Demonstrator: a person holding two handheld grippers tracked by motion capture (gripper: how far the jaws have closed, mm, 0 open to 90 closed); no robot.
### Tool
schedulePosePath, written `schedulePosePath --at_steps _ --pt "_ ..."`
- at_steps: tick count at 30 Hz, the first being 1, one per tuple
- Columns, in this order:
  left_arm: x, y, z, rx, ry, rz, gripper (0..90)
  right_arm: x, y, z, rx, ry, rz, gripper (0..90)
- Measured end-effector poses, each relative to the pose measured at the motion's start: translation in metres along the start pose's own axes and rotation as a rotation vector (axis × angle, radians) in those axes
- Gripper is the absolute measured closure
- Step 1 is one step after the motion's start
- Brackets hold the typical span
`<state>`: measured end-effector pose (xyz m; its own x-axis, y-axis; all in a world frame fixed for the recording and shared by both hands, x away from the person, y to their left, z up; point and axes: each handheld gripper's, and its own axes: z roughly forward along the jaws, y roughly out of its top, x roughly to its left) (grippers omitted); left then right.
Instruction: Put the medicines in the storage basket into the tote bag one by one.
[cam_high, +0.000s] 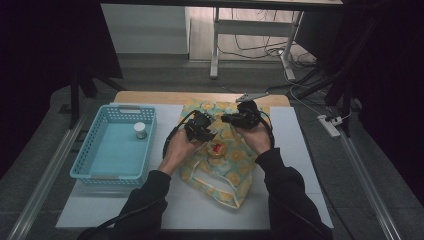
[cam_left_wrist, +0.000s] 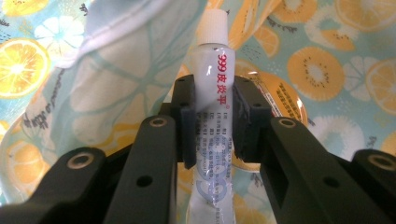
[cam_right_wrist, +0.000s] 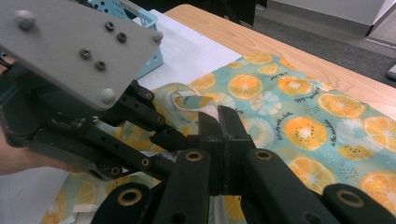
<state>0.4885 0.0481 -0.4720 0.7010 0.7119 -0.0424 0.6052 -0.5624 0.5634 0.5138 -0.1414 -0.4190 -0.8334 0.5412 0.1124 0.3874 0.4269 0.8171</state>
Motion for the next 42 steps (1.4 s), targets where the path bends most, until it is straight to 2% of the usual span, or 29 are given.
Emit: schedulePosePath --at_steps 13,17,19,26,37,42 --pt "0.004 0.0 0.015 0.008 0.014 -0.001 72.8 0.001 -0.002 0.003 0.002 -0.001 0.001 90.0" --pt "0.003 -0.001 0.015 -0.002 0.018 0.019 70.1 0.001 -0.002 0.003 0.0 -0.002 0.002 90.0" --pt "0.003 -0.001 0.013 -0.003 0.013 0.017 65.5 0.001 -0.002 0.003 -0.002 -0.002 0.002 90.0" --pt "0.002 -0.003 -0.001 -0.033 -0.018 0.011 58.8 0.001 -0.002 0.002 -0.005 -0.002 0.004 90.0" --pt "-0.004 -0.011 -0.023 -0.058 -0.075 0.038 45.3 0.001 -0.002 0.002 -0.003 0.002 0.003 90.0" --pt "-0.006 -0.018 -0.035 -0.085 -0.113 0.025 38.6 0.002 -0.002 0.002 -0.003 0.003 0.002 90.0"
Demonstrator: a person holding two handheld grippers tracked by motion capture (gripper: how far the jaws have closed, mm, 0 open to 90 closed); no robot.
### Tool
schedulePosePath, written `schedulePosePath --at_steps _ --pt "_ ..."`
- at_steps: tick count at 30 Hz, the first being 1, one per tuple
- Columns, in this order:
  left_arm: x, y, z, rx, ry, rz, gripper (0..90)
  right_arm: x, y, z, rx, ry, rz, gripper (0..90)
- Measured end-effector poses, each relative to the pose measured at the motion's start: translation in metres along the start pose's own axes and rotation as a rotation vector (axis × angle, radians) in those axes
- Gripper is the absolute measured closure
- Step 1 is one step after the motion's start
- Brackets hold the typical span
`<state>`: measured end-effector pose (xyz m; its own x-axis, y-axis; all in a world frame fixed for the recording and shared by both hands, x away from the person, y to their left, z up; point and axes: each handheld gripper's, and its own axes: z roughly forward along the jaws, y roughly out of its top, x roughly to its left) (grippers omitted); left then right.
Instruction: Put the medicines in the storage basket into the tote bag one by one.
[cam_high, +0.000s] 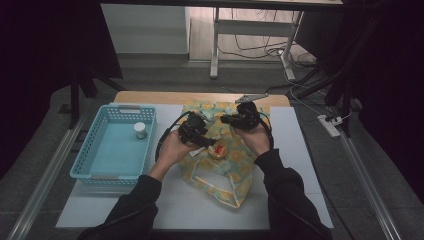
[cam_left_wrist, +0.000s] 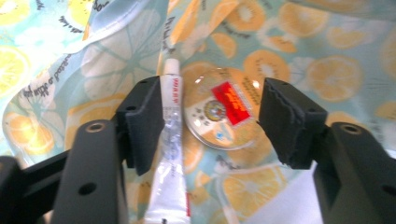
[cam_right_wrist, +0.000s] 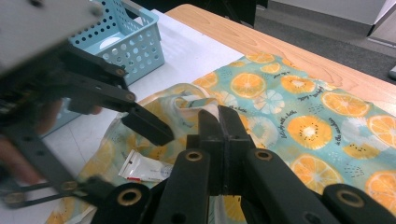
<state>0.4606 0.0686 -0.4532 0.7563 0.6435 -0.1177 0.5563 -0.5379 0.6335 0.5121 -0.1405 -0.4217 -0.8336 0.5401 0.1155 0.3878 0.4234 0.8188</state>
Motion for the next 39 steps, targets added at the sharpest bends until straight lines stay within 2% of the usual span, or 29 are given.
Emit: schedulePosePath --at_steps 6,17,26,32,39 --pt "0.0 -0.007 -0.017 -0.037 -0.032 -0.025 32.1 0.001 0.0 0.0 0.002 0.006 0.001 90.0" --pt "0.007 -0.024 -0.045 -0.079 -0.027 -0.045 21.2 0.005 0.0 0.001 0.004 0.016 -0.009 90.0" --pt "0.029 -0.044 -0.071 -0.148 -0.016 -0.101 6.6 0.004 -0.002 -0.001 0.005 0.014 -0.007 90.0" --pt "0.043 -0.059 -0.086 -0.161 0.018 -0.107 3.2 0.003 -0.002 -0.001 0.005 0.013 -0.007 90.0" --pt "0.06 -0.078 -0.103 -0.172 0.07 -0.157 2.5 0.004 -0.003 -0.001 0.009 0.013 -0.007 90.0"
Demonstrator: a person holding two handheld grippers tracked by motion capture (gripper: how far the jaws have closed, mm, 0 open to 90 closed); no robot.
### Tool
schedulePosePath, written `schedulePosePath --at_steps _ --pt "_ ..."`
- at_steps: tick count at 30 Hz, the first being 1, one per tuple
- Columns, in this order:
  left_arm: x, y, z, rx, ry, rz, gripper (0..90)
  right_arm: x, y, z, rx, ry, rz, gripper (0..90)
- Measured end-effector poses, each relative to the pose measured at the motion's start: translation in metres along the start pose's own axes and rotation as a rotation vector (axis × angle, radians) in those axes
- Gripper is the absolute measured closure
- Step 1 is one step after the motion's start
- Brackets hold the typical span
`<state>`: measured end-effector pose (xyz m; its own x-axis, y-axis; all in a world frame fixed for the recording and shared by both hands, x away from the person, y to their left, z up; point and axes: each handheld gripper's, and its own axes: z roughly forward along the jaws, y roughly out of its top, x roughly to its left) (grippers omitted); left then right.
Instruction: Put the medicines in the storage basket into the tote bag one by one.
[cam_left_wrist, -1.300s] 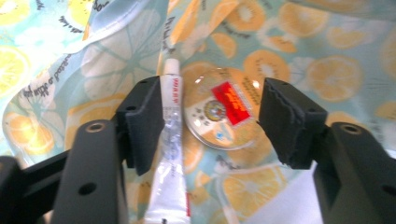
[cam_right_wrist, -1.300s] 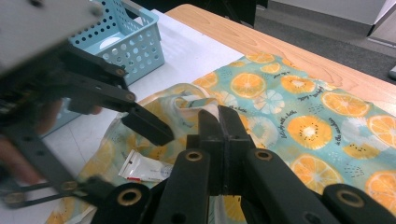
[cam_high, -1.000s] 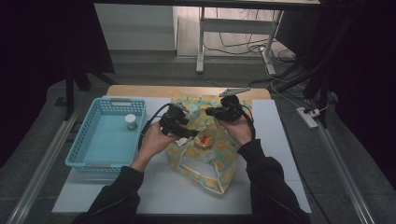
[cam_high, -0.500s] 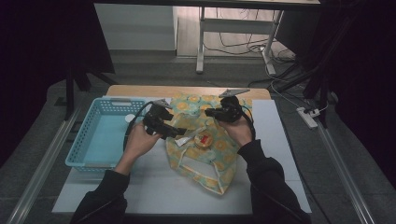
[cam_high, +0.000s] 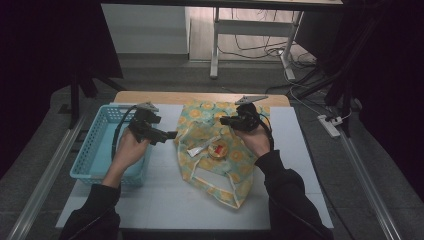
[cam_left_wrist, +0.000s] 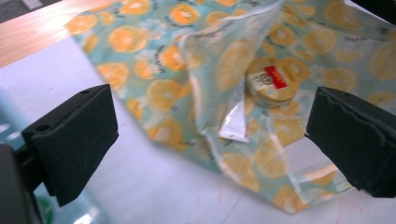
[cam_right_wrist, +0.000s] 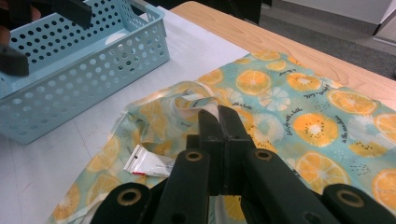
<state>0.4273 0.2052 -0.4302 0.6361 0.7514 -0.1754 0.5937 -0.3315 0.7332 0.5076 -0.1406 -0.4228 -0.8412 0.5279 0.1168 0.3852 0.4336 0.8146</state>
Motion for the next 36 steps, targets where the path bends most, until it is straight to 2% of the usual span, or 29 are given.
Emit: schedulePosePath --at_steps 5,10,14,21,25,27,32,36 --pt "0.019 -0.008 -0.011 -0.017 0.007 -0.026 1.6 0.0 -0.001 0.0 -0.002 -0.001 0.001 90.0" --pt "0.032 -0.016 -0.021 -0.018 0.09 -0.044 0.3 -0.001 -0.002 0.0 -0.001 -0.001 0.0 90.0" --pt "0.041 -0.022 -0.023 0.017 0.147 -0.047 0.6 -0.002 -0.002 -0.001 -0.001 -0.003 0.002 90.0" --pt "0.063 -0.034 -0.023 0.038 0.222 -0.113 0.9 -0.001 -0.003 0.0 0.001 -0.003 0.003 90.0" --pt "0.072 -0.039 -0.02 0.055 0.24 -0.13 0.9 -0.002 -0.003 0.0 0.0 -0.002 0.002 90.0" --pt "0.076 -0.04 -0.017 0.053 0.232 -0.138 0.9 -0.001 -0.003 0.001 0.001 0.0 0.002 90.0" --pt "0.082 -0.041 -0.005 0.085 0.254 -0.104 0.8 0.0 -0.003 0.002 0.001 0.002 -0.001 90.0" --pt "0.087 -0.042 0.004 0.117 0.257 -0.103 0.0 -0.001 -0.003 0.001 0.002 0.001 -0.001 90.0"
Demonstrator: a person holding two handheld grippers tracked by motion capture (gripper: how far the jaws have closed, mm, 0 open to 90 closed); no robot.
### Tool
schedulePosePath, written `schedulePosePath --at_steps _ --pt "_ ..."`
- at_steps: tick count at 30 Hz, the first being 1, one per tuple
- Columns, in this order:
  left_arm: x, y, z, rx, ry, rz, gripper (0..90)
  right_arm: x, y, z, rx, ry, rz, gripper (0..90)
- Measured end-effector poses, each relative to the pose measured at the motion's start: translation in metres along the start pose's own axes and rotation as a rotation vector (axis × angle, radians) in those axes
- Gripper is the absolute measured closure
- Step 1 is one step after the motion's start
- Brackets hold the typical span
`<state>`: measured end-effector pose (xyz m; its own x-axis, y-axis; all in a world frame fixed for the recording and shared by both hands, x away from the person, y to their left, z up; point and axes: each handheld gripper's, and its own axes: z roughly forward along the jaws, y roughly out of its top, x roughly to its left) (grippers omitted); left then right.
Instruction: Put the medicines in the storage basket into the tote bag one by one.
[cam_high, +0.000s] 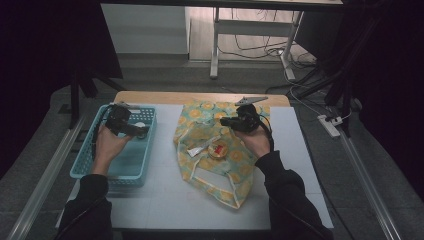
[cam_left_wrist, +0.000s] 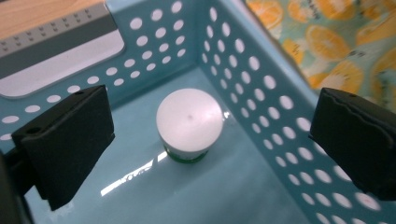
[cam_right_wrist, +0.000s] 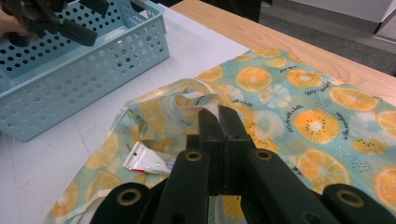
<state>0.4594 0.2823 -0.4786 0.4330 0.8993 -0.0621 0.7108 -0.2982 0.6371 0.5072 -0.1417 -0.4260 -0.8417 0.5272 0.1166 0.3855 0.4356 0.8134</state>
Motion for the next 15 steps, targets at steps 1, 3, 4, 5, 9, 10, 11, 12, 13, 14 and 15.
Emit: schedulePosePath --at_steps 1,3,4,5,9,10,11,12,13,14,15 --pt "0.001 0.0 0.002 0.011 0.003 -0.003 0.0 0.0 0.0 0.0 -0.001 0.001 0.001 90.0" --pt "0.002 0.0 0.006 0.026 0.008 -0.005 0.0 0.0 0.0 -0.001 -0.001 0.0 0.001 90.0" --pt "0.003 0.0 0.008 0.039 0.015 -0.005 0.0 0.0 -0.001 -0.001 -0.001 0.0 0.001 90.0" --pt "0.004 0.0 0.011 0.052 0.021 0.0 0.0 0.0 -0.001 -0.001 0.0 0.001 0.003 90.0" --pt "0.006 -0.001 0.019 0.095 0.052 0.016 0.0 0.0 -0.001 -0.001 -0.001 0.002 -0.001 90.0" --pt "0.006 -0.001 0.021 0.101 0.051 0.009 0.0 0.0 -0.001 -0.001 0.0 0.003 -0.001 90.0" --pt "0.006 0.0 0.022 0.106 0.051 0.009 0.0 0.0 -0.001 -0.001 0.001 0.003 -0.003 90.0" --pt "0.006 0.0 0.023 0.109 0.049 0.01 0.0 0.0 -0.001 -0.001 0.001 0.003 -0.003 90.0" --pt "0.006 0.001 0.024 0.107 0.054 0.007 0.6 0.001 0.0 -0.001 0.0 0.004 -0.002 90.0" --pt "0.005 0.002 0.024 0.107 0.056 0.009 1.7 0.001 0.0 -0.001 0.0 0.005 -0.002 90.0" --pt "0.005 0.002 0.025 0.112 0.057 0.01 3.1 0.001 0.0 -0.001 -0.001 0.005 -0.002 90.0"
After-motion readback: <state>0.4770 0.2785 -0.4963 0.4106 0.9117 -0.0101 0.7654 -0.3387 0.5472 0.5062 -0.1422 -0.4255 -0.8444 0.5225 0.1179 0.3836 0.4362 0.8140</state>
